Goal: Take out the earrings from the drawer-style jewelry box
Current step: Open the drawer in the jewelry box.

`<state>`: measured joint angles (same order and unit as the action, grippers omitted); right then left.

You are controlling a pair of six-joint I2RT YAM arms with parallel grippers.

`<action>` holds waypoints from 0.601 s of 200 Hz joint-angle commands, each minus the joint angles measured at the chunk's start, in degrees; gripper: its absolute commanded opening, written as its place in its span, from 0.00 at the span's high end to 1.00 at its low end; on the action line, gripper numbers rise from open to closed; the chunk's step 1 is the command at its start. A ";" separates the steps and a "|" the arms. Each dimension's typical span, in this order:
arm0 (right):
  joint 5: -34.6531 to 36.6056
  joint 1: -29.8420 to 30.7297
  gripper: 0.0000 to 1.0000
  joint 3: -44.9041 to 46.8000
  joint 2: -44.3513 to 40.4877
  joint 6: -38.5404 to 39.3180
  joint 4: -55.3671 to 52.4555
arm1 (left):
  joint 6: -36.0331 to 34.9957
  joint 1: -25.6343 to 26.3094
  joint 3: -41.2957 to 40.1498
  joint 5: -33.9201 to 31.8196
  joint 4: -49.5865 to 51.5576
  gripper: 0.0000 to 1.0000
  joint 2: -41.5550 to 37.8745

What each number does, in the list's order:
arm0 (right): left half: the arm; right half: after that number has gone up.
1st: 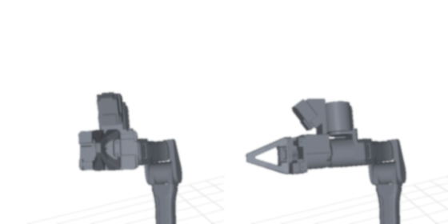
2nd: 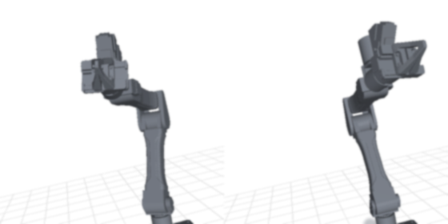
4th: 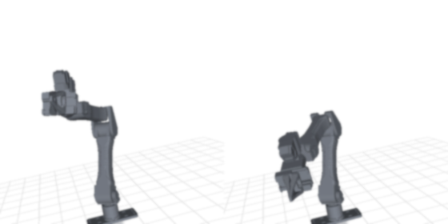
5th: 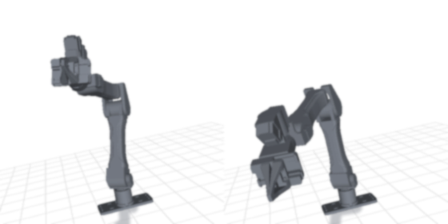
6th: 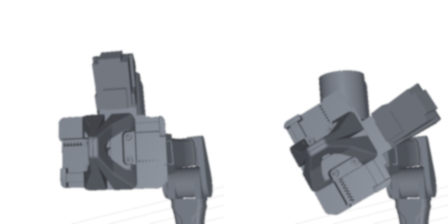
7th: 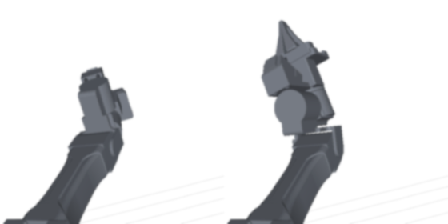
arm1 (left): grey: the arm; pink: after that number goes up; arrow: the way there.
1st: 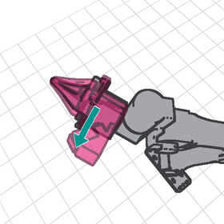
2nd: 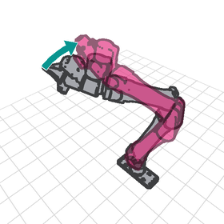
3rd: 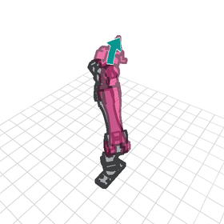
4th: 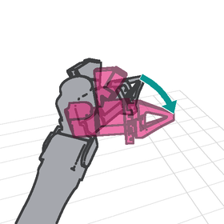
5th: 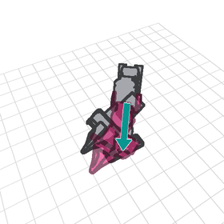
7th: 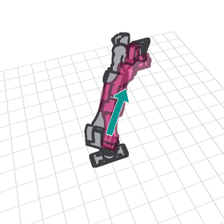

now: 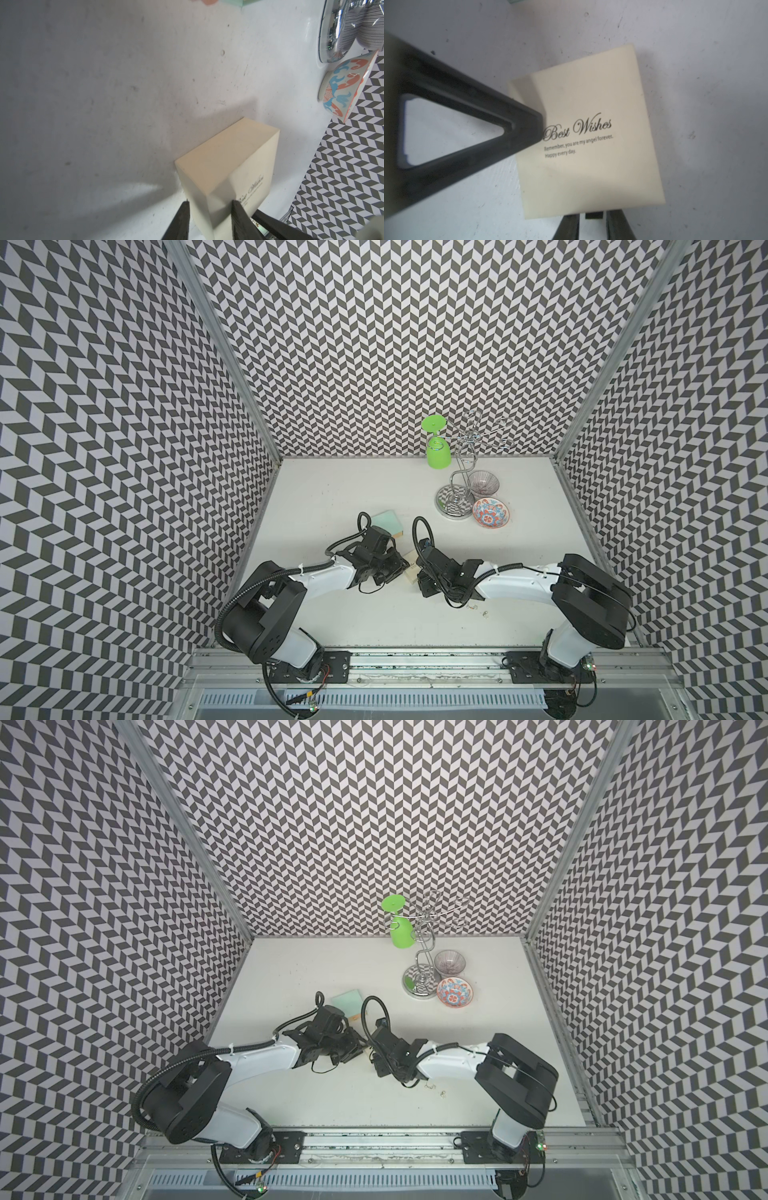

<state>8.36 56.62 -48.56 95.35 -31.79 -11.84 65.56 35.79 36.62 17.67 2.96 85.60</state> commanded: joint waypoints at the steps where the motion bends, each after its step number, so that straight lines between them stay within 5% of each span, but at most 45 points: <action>1: 1.11 -0.86 0.81 0.30 0.24 0.98 3.22 | -0.60 0.51 0.74 -1.64 2.36 0.65 1.21; 81: -0.97 -2.30 1.00 1.47 -0.80 3.84 3.17 | -1.40 0.51 1.77 -2.55 2.91 0.65 1.80; 120: -3.70 -3.84 1.00 3.57 -1.97 5.32 3.64 | -1.16 0.67 2.31 -2.77 2.74 0.58 1.67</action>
<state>6.24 53.78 -46.63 95.20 -28.03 -9.72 64.55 36.03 37.58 16.82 3.49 86.30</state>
